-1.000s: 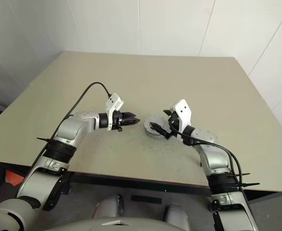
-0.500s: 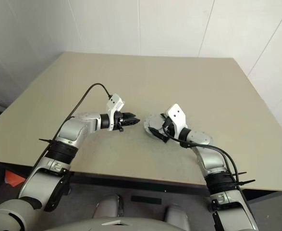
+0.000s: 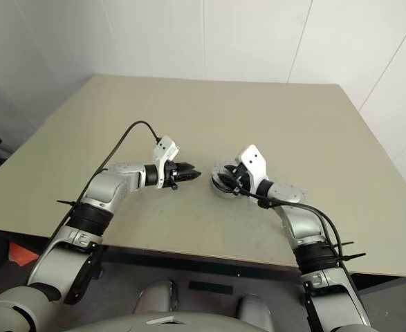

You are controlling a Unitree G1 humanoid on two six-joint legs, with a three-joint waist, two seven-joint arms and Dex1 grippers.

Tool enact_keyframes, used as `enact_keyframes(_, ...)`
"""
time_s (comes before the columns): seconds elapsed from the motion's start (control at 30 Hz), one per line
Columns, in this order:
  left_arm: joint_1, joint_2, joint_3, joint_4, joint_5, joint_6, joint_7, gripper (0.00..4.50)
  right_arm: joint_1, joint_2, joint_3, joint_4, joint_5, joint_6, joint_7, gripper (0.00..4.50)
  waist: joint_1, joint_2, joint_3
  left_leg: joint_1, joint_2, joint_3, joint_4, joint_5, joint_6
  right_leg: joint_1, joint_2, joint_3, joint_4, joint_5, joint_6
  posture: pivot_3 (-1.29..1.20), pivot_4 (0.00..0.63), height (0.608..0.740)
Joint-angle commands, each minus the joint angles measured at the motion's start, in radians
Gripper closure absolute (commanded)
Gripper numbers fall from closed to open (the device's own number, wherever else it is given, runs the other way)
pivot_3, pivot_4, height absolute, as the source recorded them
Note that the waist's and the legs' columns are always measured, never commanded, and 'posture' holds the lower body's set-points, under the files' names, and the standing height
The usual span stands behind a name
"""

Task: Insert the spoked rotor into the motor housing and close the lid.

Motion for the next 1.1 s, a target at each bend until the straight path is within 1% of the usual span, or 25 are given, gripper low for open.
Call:
enact_keyframes(0.03,-0.010,-0.001,0.026,-0.012,-0.001,-0.021,0.006,2.48,0.020,-0.028,0.000,-0.004,0.000,0.039,0.020,2.87,0.000,0.000,0.000,0.000,0.000,0.000,0.000,0.000,0.000,0.000,0.000,0.000,0.000,0.000,0.000,0.00,0.000,0.740)
enact_keyframes(0.17,-0.004,-0.001,0.028,-0.014,0.000,-0.022,0.009,2.48,0.039,-0.037,-0.007,-0.044,0.016,0.048,0.032,2.87,0.000,0.000,0.000,0.000,0.000,0.000,0.000,0.000,0.000,0.000,0.000,0.000,0.000,0.000,0.000,0.00,0.000,0.740)
enact_keyframes(0.3,-0.003,-0.006,0.027,-0.012,0.003,-0.023,0.011,2.48,0.043,-0.036,-0.027,-0.081,0.062,0.096,0.047,2.87,-0.001,0.000,0.000,-0.001,0.001,0.000,-0.001,0.000,0.000,-0.001,0.000,0.000,-0.001,0.000,0.000,0.00,0.000,0.740)
enact_keyframes(0.4,-0.004,-0.011,0.026,-0.013,0.004,-0.022,0.012,2.48,0.037,-0.038,-0.027,-0.080,0.063,0.110,0.049,2.25,-0.001,0.000,0.000,-0.001,0.001,0.000,-0.001,0.000,0.000,-0.001,0.000,0.000,-0.001,0.000,0.000,0.00,0.000,0.740)
enact_keyframes(0.6,-0.004,-0.011,0.026,-0.008,0.010,-0.026,0.010,2.48,0.016,-0.030,-0.026,-0.053,0.041,0.097,0.024,0.24,-0.001,0.000,0.000,-0.001,0.001,0.000,-0.001,0.000,0.000,-0.001,0.000,0.000,-0.001,0.000,0.000,0.00,0.000,0.740)
enact_keyframes(0.63,-0.003,-0.011,0.026,-0.009,0.011,-0.025,0.010,2.48,0.009,-0.027,-0.027,-0.039,0.026,0.082,0.003,0.02,-0.002,0.000,0.000,-0.001,0.001,0.000,-0.001,0.000,0.000,-0.002,0.000,0.000,-0.001,0.000,0.000,0.00,0.000,0.740)
enact_keyframes(0.8,0.003,-0.012,0.026,-0.014,0.013,-0.023,0.011,2.48,0.002,-0.028,-0.011,-0.017,-0.008,0.060,-0.011,0.02,-0.002,0.000,0.000,-0.002,0.000,0.000,-0.001,0.000,0.000,-0.003,0.000,0.000,-0.001,0.000,0.000,0.00,0.000,0.740)
enact_keyframes(1.1,0.006,-0.014,0.031,-0.007,0.016,-0.026,0.019,2.48,0.008,-0.034,-0.012,-0.016,-0.009,0.055,-0.001,0.02,-0.002,0.000,0.000,-0.002,0.000,0.000,-0.002,0.000,0.000,-0.003,0.000,0.000,-0.001,0.000,0.000,0.00,0.000,0.740)
